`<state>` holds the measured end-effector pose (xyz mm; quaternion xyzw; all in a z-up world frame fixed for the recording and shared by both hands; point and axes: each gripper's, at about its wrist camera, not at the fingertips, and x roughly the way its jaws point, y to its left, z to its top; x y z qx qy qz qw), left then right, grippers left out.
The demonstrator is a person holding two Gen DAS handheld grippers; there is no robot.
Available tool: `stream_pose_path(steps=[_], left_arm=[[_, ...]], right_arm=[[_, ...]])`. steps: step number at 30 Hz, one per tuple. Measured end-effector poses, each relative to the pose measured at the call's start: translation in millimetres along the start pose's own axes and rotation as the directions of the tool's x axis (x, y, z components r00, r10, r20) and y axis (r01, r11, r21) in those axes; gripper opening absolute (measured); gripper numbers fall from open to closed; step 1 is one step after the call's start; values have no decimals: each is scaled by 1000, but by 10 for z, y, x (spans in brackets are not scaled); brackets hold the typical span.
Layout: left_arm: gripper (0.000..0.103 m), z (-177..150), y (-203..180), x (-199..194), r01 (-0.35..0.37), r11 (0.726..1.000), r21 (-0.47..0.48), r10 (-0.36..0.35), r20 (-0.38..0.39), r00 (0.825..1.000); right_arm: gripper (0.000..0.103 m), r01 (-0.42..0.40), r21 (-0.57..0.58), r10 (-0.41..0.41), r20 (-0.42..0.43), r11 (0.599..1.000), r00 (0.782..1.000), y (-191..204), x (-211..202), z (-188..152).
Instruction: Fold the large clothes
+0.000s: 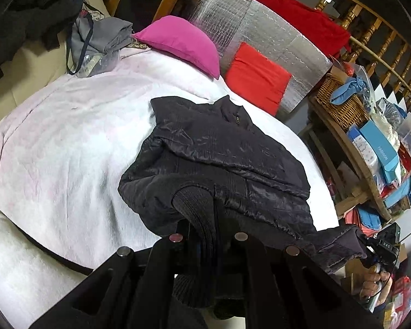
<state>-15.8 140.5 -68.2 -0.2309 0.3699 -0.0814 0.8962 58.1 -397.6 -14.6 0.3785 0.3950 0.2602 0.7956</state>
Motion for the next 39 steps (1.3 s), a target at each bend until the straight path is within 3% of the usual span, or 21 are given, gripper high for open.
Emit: stream_pose_path(steps=[29, 39], left_arm=[[8, 151, -84, 82, -12, 1000, 19, 11, 44, 999], [8, 378, -167, 222, -17, 999, 36, 16, 50, 999]], right_arm=[[8, 16, -11, -15, 28, 1000, 999, 87, 77, 140], [8, 17, -35, -15, 50, 999, 999, 168, 128, 275]])
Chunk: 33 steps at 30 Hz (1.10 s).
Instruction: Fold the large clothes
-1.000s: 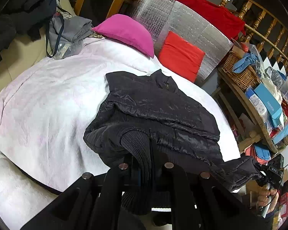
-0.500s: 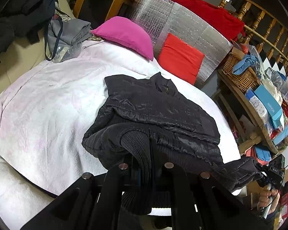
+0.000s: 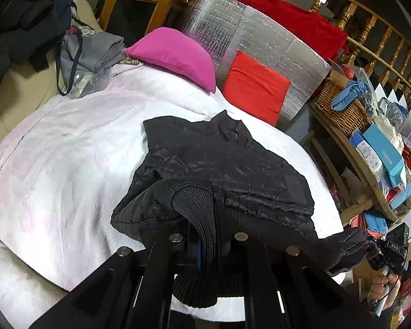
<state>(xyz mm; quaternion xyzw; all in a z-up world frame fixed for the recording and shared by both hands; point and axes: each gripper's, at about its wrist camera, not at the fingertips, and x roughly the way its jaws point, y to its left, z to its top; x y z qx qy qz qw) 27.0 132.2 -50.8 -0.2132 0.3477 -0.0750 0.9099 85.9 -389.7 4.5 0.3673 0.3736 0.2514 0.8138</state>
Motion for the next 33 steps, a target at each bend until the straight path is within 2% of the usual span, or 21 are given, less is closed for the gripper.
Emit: stream_pose_path(steps=[15, 33], left_arm=[[8, 256, 31, 203, 2, 1000, -24, -2, 8, 1000], [8, 526, 55, 258, 7, 999, -49, -5, 44, 999]], right_arm=[[8, 9, -39, -9, 0, 999, 1000, 88, 204, 322], [8, 33, -88, -31, 31, 996, 999, 274, 409, 723]])
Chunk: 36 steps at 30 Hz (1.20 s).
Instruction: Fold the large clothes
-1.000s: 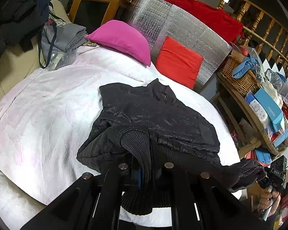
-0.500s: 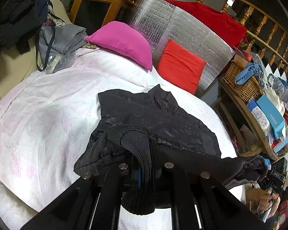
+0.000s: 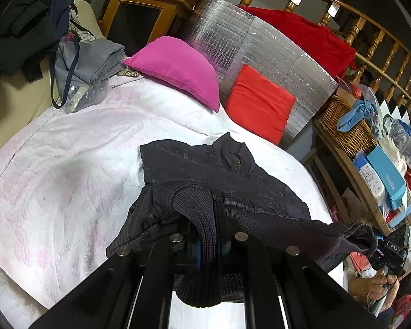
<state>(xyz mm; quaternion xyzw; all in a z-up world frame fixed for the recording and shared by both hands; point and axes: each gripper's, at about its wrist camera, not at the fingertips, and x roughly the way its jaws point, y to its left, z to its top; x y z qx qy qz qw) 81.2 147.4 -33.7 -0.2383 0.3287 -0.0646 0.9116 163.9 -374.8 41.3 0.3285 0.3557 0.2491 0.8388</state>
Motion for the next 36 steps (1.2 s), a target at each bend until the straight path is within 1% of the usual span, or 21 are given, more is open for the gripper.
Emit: stream_pose_path(steps=[9, 17, 31, 36], left_arm=[[8, 136, -58, 82, -5, 1000, 15, 5, 13, 1000], [8, 267, -50, 209, -4, 1000, 7, 4, 19, 1000], [8, 436, -14, 422, -5, 1000, -28, 6, 20, 1000], [8, 482, -6, 509, -24, 999, -27, 24, 18, 1000]], right_arm=[[8, 1, -7, -1, 21, 1000, 1000, 30, 62, 134], [8, 15, -22, -15, 31, 1000, 999, 93, 159, 273], [7, 60, -34, -59, 38, 998, 998, 175, 382, 469], [7, 79, -44, -77, 39, 996, 996, 225, 502, 562]])
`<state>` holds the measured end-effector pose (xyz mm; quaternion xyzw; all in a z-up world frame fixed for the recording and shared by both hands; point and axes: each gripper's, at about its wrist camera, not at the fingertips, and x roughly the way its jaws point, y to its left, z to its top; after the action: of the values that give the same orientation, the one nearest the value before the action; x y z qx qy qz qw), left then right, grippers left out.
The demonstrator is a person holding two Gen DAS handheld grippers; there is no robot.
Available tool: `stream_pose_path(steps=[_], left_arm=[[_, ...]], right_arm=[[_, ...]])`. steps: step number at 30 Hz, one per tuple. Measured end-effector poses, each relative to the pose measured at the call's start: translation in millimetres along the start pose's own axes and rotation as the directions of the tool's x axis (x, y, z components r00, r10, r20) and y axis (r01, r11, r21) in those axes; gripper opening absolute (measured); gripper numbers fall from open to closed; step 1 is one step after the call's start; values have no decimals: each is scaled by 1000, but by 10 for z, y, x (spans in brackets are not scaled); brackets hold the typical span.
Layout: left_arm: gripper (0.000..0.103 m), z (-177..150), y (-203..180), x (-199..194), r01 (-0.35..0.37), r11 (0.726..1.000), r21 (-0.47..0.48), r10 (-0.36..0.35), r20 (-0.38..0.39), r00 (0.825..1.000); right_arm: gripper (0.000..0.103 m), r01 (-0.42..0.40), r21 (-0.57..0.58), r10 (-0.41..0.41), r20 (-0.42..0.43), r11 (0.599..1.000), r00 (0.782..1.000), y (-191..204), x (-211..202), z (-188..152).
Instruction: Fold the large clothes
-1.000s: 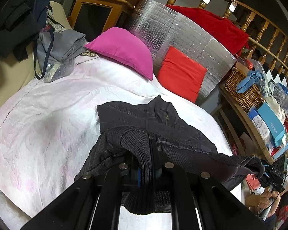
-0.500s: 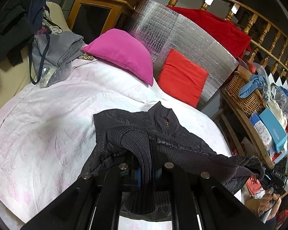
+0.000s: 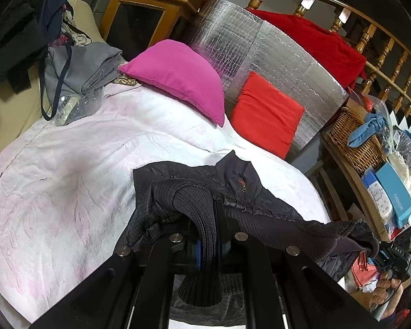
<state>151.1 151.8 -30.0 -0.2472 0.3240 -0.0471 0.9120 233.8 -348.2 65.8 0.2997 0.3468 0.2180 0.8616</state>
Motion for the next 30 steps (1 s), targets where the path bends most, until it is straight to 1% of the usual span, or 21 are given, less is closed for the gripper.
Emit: stream_pose_path(steps=[12, 21, 30], left_arm=[[8, 105, 10, 233, -17, 1000, 12, 17, -29, 999], [8, 153, -46, 441, -52, 998, 36, 53, -42, 998], [8, 191, -48, 656, -70, 996, 53, 73, -56, 996]], right_arm=[[7, 23, 13, -23, -1, 1000, 1000, -22, 156, 66], [7, 51, 35, -50, -21, 998, 999, -160, 385, 181], [7, 80, 52, -78, -42, 995, 996, -280, 577, 253]])
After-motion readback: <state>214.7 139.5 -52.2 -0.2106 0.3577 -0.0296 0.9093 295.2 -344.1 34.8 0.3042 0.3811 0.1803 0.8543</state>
